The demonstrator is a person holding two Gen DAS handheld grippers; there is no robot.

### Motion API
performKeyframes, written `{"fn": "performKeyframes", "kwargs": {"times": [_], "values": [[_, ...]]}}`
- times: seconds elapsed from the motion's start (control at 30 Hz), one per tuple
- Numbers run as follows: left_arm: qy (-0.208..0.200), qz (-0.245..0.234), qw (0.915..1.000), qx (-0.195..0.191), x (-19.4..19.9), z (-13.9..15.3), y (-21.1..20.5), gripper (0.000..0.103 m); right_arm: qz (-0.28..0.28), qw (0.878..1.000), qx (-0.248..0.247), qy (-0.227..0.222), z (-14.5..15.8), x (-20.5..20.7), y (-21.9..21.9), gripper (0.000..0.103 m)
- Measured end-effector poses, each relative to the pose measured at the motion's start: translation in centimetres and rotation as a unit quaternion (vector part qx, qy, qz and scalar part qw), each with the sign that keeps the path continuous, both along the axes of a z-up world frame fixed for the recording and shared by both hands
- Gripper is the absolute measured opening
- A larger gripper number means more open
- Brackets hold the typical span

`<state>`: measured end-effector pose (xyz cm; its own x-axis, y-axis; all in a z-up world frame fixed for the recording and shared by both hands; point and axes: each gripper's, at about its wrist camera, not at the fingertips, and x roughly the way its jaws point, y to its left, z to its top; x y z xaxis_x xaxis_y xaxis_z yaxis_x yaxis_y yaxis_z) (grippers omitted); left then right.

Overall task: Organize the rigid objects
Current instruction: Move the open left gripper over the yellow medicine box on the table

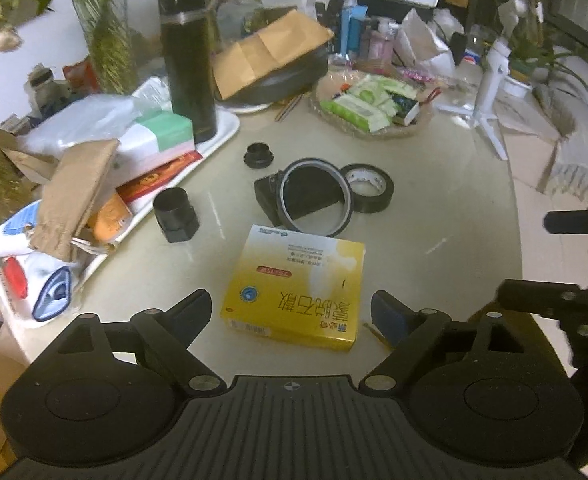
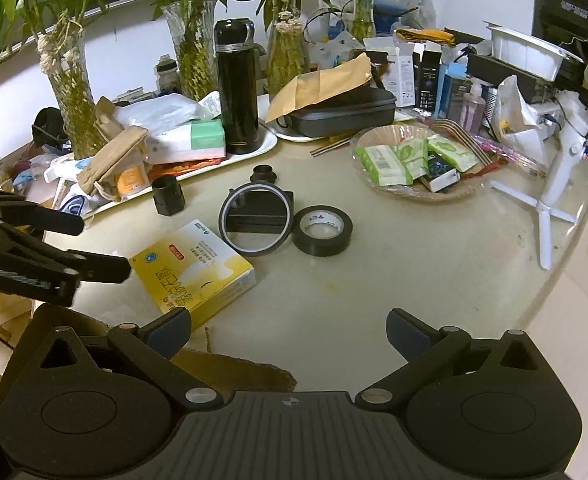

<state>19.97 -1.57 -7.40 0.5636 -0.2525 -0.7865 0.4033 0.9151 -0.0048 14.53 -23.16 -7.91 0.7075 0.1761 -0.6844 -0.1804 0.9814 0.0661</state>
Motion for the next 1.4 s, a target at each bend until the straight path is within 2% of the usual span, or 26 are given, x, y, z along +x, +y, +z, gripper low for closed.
{"fn": "performKeyframes", "kwargs": {"times": [0.1, 0.33, 0.57, 0.77, 0.93, 1.0, 1.13, 1.2, 1.33, 1.4], "values": [[0.008, -0.005, 1.0000, 0.000, 1.1, -0.8, -0.1, 0.089, -0.003, 1.000, 0.004, 0.002, 0.1, 0.1, -0.3, 0.103], [0.026, -0.020, 0.9990, 0.032, 3.1, -2.7, -0.6, 0.089, -0.005, 1.000, 0.003, 0.003, 0.1, 0.1, -0.6, 0.103], [0.043, -0.030, 0.9977, 0.044, 4.5, -3.9, -1.1, 0.090, -0.013, 1.000, 0.005, 0.011, -0.1, 0.5, -1.0, 0.103], [0.064, -0.010, 0.9978, 0.014, 5.3, -3.8, 0.0, 0.090, -0.014, 1.000, 0.006, 0.015, -0.2, 0.6, -1.1, 0.103], [0.065, -0.026, 0.9974, 0.013, 5.4, -4.0, -0.5, 0.091, -0.015, 1.000, 0.011, 0.015, -0.1, 0.6, -1.1, 0.103], [0.071, -0.032, 0.9969, 0.006, 5.6, -4.0, -0.6, 0.099, -0.015, 1.000, 0.010, 0.015, -0.1, 0.6, -1.1, 0.103], [0.074, -0.049, 0.9961, 0.006, 6.3, -3.9, -1.4, 0.099, -0.018, 1.000, 0.011, 0.014, -0.1, 0.6, -1.3, 0.103], [0.082, -0.060, 0.9947, 0.015, 6.8, -4.3, -2.1, 0.100, -0.023, 1.000, 0.013, 0.011, 0.0, 0.6, -1.6, 0.103], [0.119, -0.071, 0.9884, 0.062, 8.0, -5.4, -3.7, 0.103, -0.031, 0.999, 0.021, 0.010, 0.1, 0.6, -2.0, 0.103], [0.131, -0.078, 0.9856, 0.073, 8.4, -5.7, -4.1, 0.103, -0.036, 0.999, 0.027, 0.013, 0.1, 0.7, -2.3, 0.103]]}}
